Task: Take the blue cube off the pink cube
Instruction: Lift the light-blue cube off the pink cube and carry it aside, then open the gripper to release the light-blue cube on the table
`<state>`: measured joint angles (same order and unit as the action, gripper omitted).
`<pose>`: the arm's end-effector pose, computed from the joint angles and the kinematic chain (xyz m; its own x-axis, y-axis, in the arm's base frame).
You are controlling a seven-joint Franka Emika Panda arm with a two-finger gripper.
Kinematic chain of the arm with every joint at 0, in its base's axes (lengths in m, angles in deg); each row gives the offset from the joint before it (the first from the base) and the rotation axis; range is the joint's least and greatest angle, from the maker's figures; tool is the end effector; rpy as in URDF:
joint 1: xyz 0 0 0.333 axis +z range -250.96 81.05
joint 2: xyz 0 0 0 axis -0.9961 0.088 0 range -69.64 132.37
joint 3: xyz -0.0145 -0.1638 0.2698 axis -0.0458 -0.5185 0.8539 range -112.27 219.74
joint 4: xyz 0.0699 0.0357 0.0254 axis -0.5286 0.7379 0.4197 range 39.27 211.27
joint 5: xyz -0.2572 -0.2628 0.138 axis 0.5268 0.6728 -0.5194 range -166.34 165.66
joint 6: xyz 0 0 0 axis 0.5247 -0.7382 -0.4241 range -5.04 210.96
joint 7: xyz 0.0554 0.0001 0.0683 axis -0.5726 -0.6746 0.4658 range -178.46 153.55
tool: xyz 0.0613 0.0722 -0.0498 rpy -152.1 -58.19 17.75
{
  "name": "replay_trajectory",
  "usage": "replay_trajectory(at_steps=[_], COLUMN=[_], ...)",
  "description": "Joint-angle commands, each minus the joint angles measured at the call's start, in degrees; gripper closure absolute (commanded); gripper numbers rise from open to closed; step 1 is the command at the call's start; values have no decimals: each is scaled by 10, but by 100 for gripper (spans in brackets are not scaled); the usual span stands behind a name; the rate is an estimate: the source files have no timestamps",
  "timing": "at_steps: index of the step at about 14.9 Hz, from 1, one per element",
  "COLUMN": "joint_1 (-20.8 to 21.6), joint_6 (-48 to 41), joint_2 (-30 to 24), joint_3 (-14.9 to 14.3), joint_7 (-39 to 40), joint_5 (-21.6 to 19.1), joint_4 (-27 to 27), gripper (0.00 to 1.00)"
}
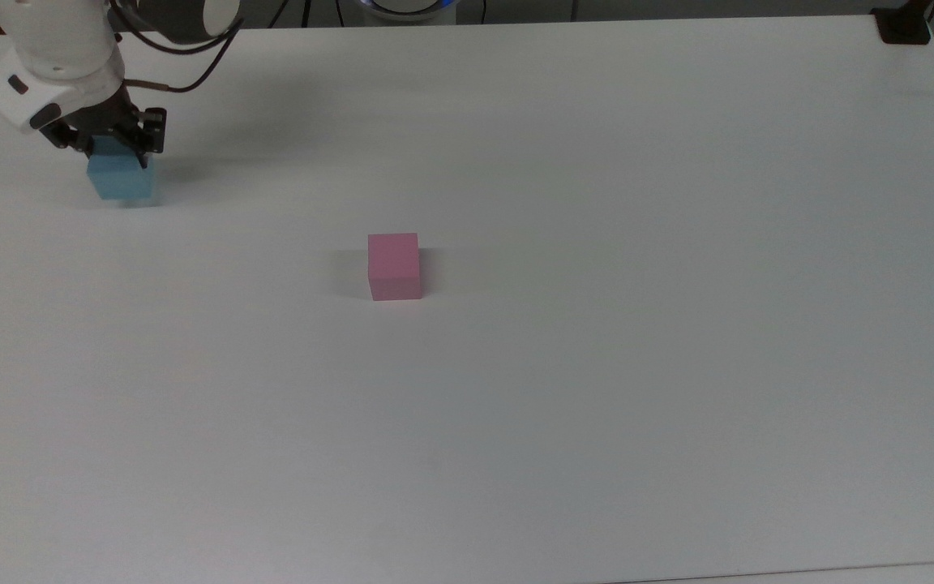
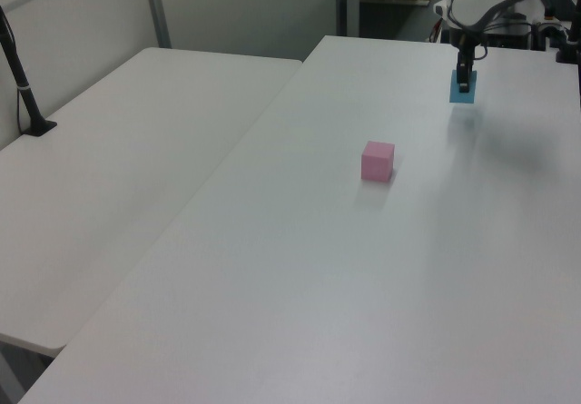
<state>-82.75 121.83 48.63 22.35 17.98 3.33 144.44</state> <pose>0.5457 -0.2870 0.3666 0.9939 0.0728 -0.0832 0.0876 -0.9777 0.1908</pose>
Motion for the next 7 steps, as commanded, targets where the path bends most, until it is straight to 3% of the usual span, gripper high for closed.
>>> replay_trajectory(at_steps=[1,2,4,7], joint_1=[-5,-9,-18,-16], joint_6=[64,65,59,15], joint_2=[36,39,37,6], joint_3=[-3,-3,-4,-5], joint_7=[25,37,53,42], joint_5=[11,11,10,5], joint_4=[22,25,25,15], gripper=[60,56,0,0])
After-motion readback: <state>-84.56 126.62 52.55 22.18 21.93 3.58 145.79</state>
